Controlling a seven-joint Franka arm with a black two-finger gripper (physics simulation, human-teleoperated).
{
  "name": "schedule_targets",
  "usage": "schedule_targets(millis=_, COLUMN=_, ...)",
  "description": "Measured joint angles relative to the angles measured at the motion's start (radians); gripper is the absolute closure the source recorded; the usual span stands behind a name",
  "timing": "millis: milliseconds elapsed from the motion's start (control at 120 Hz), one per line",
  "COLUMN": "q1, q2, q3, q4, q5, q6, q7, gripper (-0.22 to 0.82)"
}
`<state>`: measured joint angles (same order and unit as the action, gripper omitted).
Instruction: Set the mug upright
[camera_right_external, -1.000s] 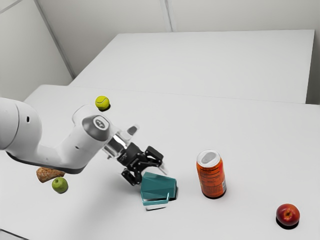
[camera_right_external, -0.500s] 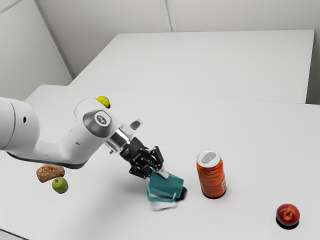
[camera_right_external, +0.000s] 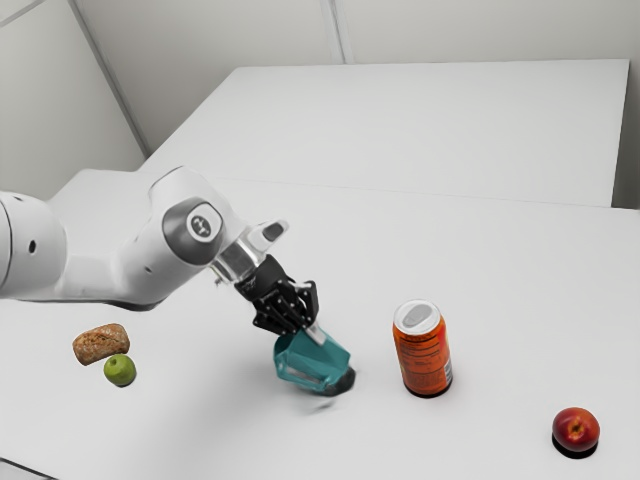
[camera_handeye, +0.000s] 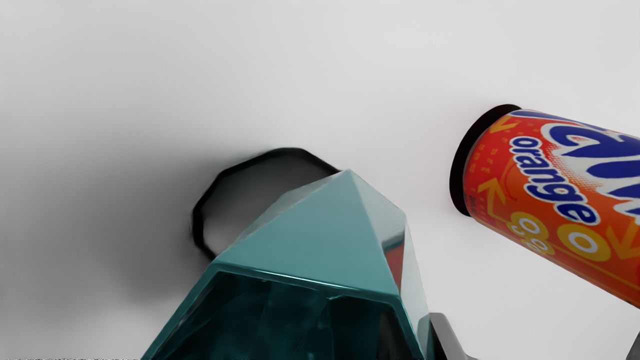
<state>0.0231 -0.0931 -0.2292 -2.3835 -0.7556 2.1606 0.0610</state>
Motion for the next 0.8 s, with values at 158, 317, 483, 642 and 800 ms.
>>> schedule_targets(millis=158, q1=0.0, q2=-0.019, q3=-0.003, q4=0.038, q5=0.166, q6=0.0, q7=-0.054, gripper=0.77)
schedule_targets(millis=317, q1=0.023, q2=-0.016, q3=0.001, q4=0.083, q5=0.372, q6=0.0, q7=-0.1, gripper=0.78)
schedule_targets(millis=483, q1=0.026, q2=-0.003, q3=0.007, q4=0.108, q5=0.568, q6=-0.002, q7=-0.145, gripper=0.78)
schedule_targets(millis=642, q1=0.04, q2=0.014, q3=0.016, q4=0.131, q5=0.722, q6=-0.009, q7=-0.179, gripper=0.78)
schedule_targets(millis=800, q1=0.053, q2=0.032, q3=0.028, q4=0.153, q5=0.834, q6=-0.022, q7=-0.205, gripper=0.78)
